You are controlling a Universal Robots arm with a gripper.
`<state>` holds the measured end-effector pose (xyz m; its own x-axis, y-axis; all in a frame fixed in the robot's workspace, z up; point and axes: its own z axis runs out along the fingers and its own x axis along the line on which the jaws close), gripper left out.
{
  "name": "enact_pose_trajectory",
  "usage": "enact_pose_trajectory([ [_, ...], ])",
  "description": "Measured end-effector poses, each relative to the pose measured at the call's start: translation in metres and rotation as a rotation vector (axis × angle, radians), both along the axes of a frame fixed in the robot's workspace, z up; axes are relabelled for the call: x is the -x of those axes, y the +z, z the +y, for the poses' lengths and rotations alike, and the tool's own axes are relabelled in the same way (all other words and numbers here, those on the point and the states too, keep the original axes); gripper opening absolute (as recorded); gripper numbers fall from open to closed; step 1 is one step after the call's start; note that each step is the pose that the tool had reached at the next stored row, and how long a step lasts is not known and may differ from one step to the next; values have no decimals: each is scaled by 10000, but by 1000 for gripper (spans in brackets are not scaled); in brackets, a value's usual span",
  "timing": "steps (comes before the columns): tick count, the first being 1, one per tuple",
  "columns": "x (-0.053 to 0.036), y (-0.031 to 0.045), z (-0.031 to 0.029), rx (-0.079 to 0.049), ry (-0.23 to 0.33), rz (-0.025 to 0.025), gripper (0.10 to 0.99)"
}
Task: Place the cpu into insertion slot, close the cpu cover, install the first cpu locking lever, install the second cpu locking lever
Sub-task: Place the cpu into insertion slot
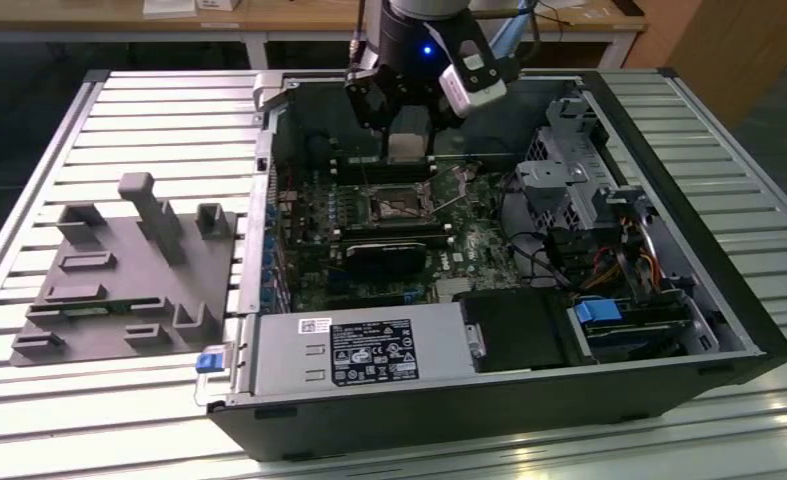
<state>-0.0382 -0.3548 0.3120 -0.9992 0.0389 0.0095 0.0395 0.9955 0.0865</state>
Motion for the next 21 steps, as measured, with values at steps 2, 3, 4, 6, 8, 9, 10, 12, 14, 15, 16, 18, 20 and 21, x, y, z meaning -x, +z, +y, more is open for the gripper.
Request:
enact_pose_trajectory([
  [2,1,-18,0,1,-245,1,537],
  [3,1,-26,0,0,-428,0,537],
  [4,1,-33,0,1,-607,1,537],
  [6,1,-45,0,0,-978,1,537],
  [8,1,-58,0,0,-1338,0,537],
  [9,1,-64,0,1,-1516,1,537],
  [10,1,-70,0,1,-1698,1,537],
  [12,1,-82,0,1,-2073,0,537],
  [14,1,-95,0,1,-2432,1,537],
  [15,1,-101,0,0,-2613,0,537],
  [16,1,-107,0,1,-2791,0,537],
  [18,1,-119,0,1,-3168,0,537],
  [20,1,-131,0,0,-3528,1,537],
  [21,1,-137,0,1,-3708,1,537],
])
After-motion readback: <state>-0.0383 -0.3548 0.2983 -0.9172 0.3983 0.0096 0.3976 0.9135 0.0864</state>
